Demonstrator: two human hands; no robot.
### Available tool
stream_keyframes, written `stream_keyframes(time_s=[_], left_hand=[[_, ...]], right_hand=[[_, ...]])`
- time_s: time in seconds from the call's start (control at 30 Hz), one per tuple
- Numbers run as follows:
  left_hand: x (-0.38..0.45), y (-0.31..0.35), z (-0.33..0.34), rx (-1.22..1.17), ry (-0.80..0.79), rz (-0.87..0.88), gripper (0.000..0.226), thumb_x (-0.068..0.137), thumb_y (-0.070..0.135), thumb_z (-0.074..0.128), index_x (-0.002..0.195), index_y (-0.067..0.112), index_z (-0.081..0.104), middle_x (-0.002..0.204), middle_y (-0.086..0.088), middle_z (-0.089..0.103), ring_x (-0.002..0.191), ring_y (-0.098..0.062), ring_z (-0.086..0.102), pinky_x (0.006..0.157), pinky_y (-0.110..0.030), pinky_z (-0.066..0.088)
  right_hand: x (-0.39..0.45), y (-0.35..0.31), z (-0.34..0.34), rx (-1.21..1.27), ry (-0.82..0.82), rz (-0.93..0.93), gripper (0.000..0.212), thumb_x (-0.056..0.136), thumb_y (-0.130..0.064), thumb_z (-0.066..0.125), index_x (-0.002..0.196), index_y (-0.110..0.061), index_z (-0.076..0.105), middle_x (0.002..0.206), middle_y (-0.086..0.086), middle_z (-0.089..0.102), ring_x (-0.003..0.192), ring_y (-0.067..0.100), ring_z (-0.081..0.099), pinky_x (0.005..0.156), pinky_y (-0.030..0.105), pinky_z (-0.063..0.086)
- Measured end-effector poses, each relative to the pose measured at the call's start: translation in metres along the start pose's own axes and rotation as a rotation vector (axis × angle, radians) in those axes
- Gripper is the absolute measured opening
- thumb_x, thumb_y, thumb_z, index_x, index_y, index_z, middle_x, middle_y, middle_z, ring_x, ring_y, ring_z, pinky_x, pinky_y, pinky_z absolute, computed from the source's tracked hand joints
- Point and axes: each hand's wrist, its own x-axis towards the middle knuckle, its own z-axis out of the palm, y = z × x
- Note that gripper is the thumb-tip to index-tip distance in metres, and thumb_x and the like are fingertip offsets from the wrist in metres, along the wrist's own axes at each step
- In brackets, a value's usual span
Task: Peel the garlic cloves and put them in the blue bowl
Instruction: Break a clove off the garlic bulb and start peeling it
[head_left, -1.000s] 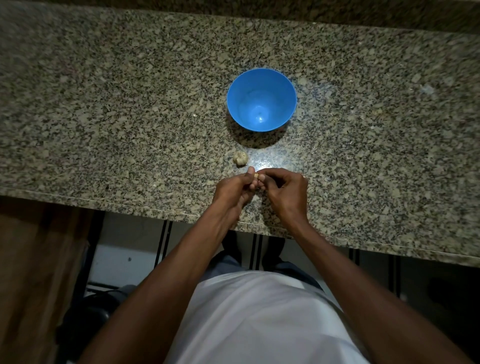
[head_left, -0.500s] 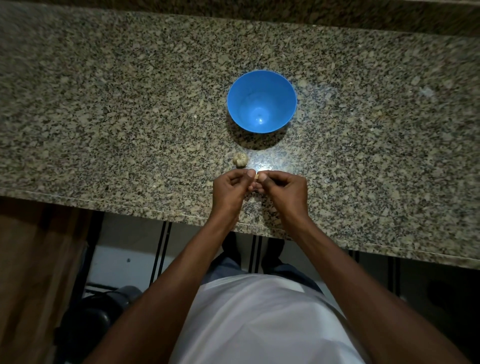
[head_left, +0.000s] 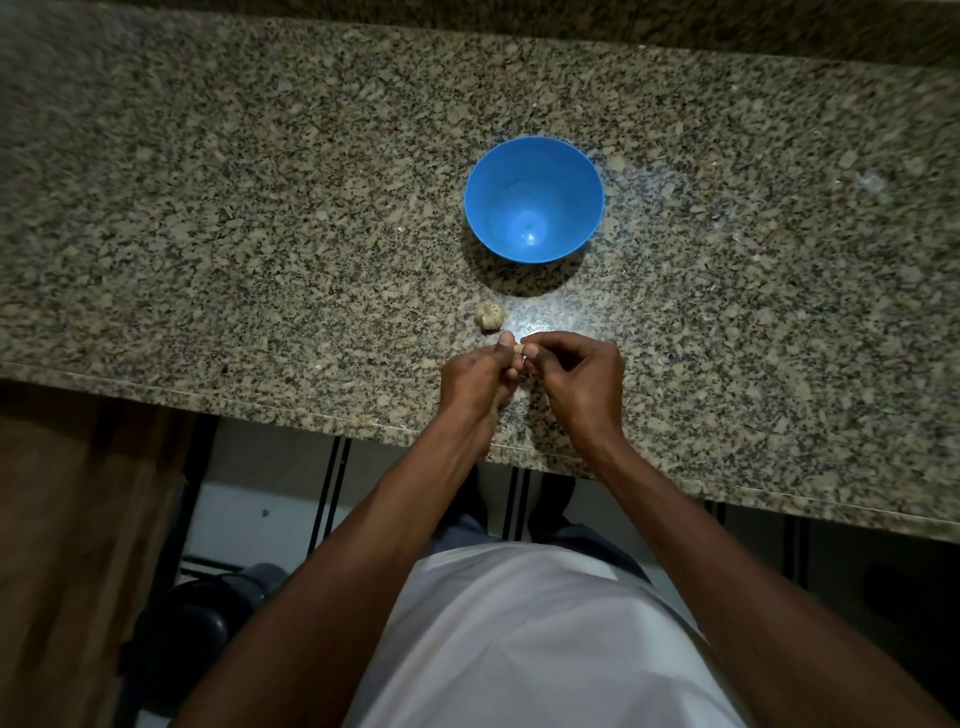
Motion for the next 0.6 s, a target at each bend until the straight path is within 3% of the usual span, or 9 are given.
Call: stream_keyframes(time_s=[0.17,0.37,0.47,0.6], left_hand=[[0.005,0.011,0.0,-0.255,-0.115,-0.248,0.01,0.103,-0.003,0.055,0.1,-0.002,0.065,0.086,-0.011,0.062,0.061,-0.007,0.057,0.049,-0.013,0.047],[0.009,0.015,-0.003,-0.294,-0.16,-0.363,0.016,0.106,-0.003,0.048,0.096,-0.001,0.06,0.088,-0.013,0.061,0.066,-0.007,0.053,0.046,-0.013,0.046],[0.005,0.012,0.0,-0.282,-0.133,-0.303,0.011,0.105,0.001,0.056,0.098,-0.002,0.063,0.088,-0.013,0.065,0.066,-0.007,0.058,0.05,-0.013,0.05],[-0.001,0.007,-0.004,-0.17,-0.111,-0.098,0.017,0.096,0.0,0.069,0.108,-0.01,0.07,0.091,-0.016,0.077,0.073,-0.011,0.074,0.074,-0.018,0.061]], right_hand=[[0.002,0.004,0.0,0.033,0.004,0.016,0.012,0.091,-0.007,0.079,0.101,-0.012,0.084,0.094,-0.004,0.082,0.088,0.009,0.078,0.083,0.032,0.065],[0.001,0.005,-0.002,-0.068,0.0,-0.205,0.01,0.091,-0.003,0.077,0.096,-0.01,0.083,0.09,-0.006,0.079,0.084,0.006,0.075,0.077,0.023,0.061],[0.0,0.007,-0.001,-0.075,0.007,-0.233,0.012,0.092,-0.003,0.076,0.098,-0.01,0.083,0.092,-0.006,0.079,0.086,0.006,0.075,0.077,0.022,0.06],[0.001,0.007,-0.006,-0.003,-0.023,-0.165,0.012,0.094,-0.006,0.075,0.102,-0.011,0.083,0.097,-0.005,0.08,0.091,0.009,0.076,0.083,0.028,0.061]])
